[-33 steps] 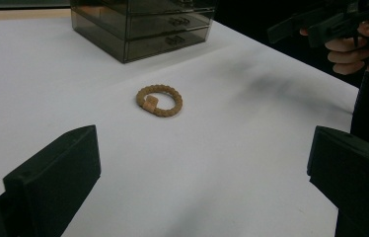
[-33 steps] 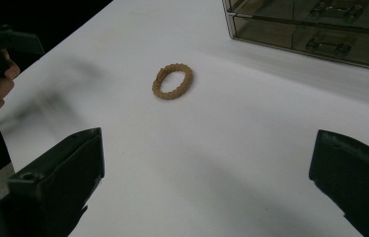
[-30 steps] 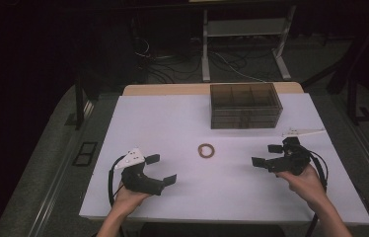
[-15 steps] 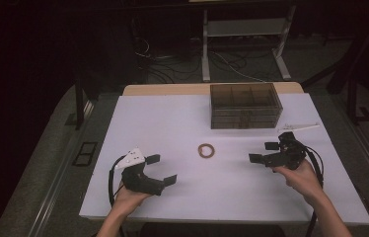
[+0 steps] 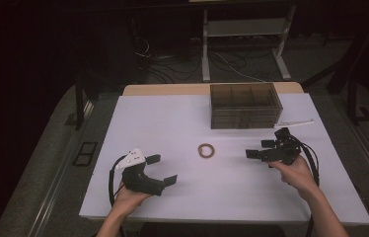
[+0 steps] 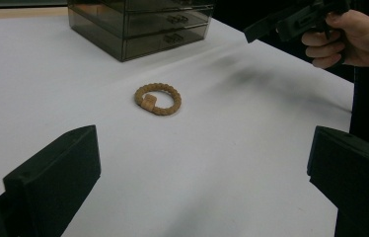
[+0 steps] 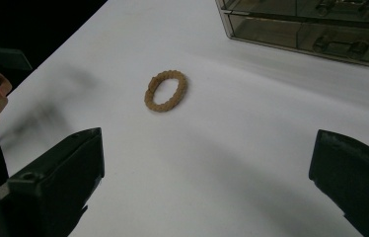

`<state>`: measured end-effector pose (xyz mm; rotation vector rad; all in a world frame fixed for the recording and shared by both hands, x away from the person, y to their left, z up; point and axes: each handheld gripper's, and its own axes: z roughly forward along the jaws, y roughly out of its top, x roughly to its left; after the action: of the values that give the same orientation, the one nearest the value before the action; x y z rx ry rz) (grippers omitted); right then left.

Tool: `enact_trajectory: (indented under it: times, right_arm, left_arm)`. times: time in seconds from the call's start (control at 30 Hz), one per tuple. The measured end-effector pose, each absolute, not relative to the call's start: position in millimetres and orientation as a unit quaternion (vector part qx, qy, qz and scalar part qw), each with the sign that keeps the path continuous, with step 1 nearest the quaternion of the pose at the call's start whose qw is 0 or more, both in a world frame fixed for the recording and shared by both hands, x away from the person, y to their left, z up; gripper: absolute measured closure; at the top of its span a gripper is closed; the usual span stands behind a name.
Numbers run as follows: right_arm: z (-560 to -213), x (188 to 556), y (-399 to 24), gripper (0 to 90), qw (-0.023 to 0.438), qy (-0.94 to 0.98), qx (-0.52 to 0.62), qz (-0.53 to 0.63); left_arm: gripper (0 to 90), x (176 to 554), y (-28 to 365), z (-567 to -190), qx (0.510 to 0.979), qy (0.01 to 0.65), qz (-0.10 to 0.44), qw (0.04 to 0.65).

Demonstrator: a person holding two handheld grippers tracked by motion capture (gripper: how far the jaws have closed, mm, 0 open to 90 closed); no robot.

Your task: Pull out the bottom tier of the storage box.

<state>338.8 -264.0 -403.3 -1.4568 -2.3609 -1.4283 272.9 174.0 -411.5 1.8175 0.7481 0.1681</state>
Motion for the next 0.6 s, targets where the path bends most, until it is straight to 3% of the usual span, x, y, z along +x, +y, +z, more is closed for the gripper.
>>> enact_trajectory:
  times: [0.6]
  right_arm:
    - [-421, 356, -263, 0.0, 0.033, -0.726, -0.495, -0.476]
  left_arm:
    - [0.0, 273, 174, -412, 0.770, 0.316, 0.069, 0.549]
